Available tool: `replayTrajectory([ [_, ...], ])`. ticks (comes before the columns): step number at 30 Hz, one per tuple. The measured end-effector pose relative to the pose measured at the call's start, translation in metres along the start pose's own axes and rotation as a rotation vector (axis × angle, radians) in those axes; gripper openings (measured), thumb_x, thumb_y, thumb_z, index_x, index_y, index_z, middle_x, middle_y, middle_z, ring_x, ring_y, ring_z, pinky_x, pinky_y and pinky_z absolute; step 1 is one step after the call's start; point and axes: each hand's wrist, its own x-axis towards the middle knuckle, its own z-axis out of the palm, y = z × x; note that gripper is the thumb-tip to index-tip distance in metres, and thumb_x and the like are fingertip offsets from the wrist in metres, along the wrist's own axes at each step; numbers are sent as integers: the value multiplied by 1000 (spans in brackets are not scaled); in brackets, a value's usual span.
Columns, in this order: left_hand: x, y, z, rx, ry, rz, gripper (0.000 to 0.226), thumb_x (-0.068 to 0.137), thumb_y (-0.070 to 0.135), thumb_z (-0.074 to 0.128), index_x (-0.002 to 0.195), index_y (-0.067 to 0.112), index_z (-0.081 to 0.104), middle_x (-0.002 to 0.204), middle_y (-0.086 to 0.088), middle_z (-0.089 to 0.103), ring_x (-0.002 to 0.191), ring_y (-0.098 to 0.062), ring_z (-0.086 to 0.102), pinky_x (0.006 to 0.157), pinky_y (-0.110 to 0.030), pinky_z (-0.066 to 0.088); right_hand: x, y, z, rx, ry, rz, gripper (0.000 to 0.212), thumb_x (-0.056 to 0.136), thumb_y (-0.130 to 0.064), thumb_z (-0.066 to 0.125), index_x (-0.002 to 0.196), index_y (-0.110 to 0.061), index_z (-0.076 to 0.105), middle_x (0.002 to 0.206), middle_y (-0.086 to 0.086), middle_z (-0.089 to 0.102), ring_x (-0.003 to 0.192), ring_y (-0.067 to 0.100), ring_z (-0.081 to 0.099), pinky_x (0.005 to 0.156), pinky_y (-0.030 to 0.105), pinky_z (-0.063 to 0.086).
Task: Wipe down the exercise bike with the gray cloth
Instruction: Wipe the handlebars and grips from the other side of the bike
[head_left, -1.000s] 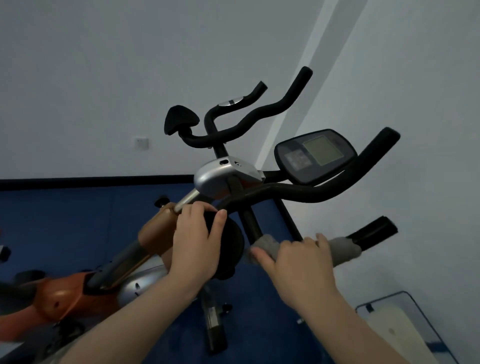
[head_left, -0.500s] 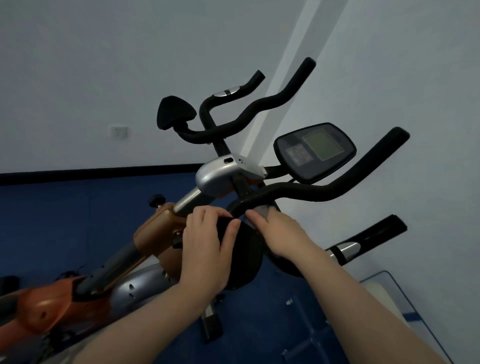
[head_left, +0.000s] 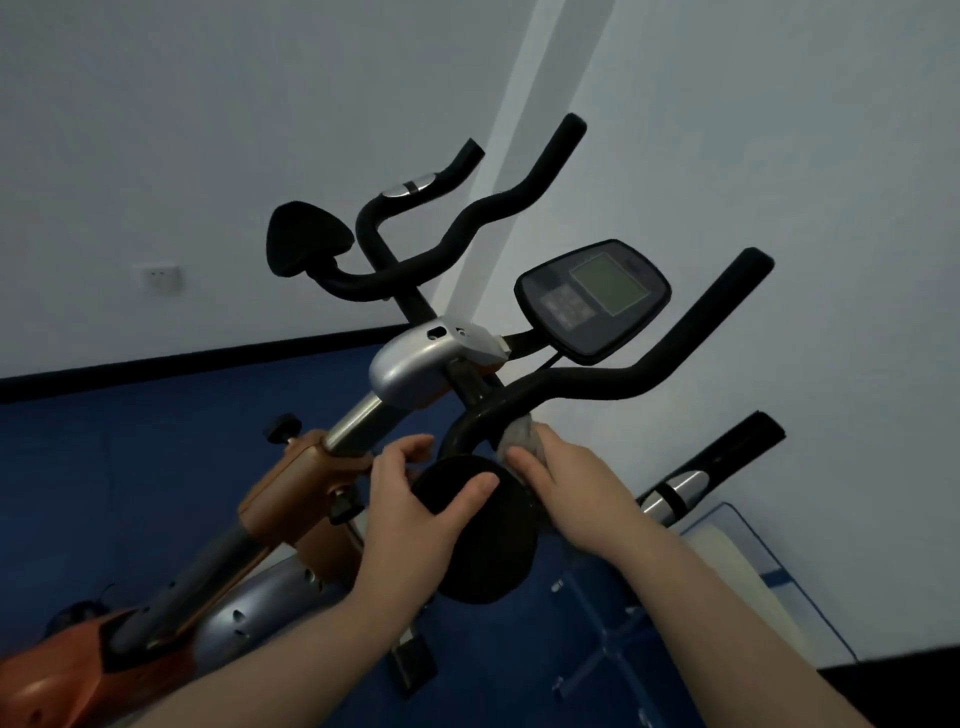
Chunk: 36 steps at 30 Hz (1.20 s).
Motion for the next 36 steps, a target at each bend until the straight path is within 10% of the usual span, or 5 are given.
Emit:
replayTrajectory([
  [9, 3, -1, -1, 8, -39, -11, 79, 46, 75, 72, 117, 44, 53, 115, 20, 56, 102, 16, 51, 77, -11, 42, -7, 24, -59, 8, 645, -97, 38, 97, -43, 45, 133, -32, 50, 113, -14, 60, 99, 1, 57, 78, 27, 50],
  [12, 4, -1, -2, 12, -33, -25, 79, 46, 74, 74, 117, 46, 54, 115, 21, 58, 102, 14, 53, 79, -14, 44, 18, 27, -52, -367, 454, -115, 47, 100, -41, 42, 143, -24, 46, 149, -1, 41, 141, 16, 31, 118, 41, 17],
  [15, 3, -1, -1, 21, -8, -27, 74, 46, 71, 75, 113, 47, 55, 113, 18, 61, 100, 17, 53, 76, -13, 45, 27, 18, -33, -303, 342, -215, 54, 101, -53, 25, 145, -27, 42, 152, -6, 38, 145, 14, 21, 121, 39, 1],
  [31, -4, 2, 2, -19, 110, -49, 61, 48, 60, 81, 104, 39, 68, 96, 28, 70, 89, 10, 64, 62, -5, 49, 74, 25, -79, -498, 34, -604, 28, 101, -40, 41, 119, -29, 59, 115, -12, 64, 113, 10, 54, 110, 31, 25],
  [36, -7, 0, 6, -76, 170, -39, 51, 48, 58, 84, 95, 41, 72, 94, 22, 72, 87, 7, 66, 64, -6, 49, 68, 3, -43, -428, 198, -666, 38, 102, -44, 31, 98, -24, 62, 93, -9, 65, 91, 14, 57, 79, 30, 36],
])
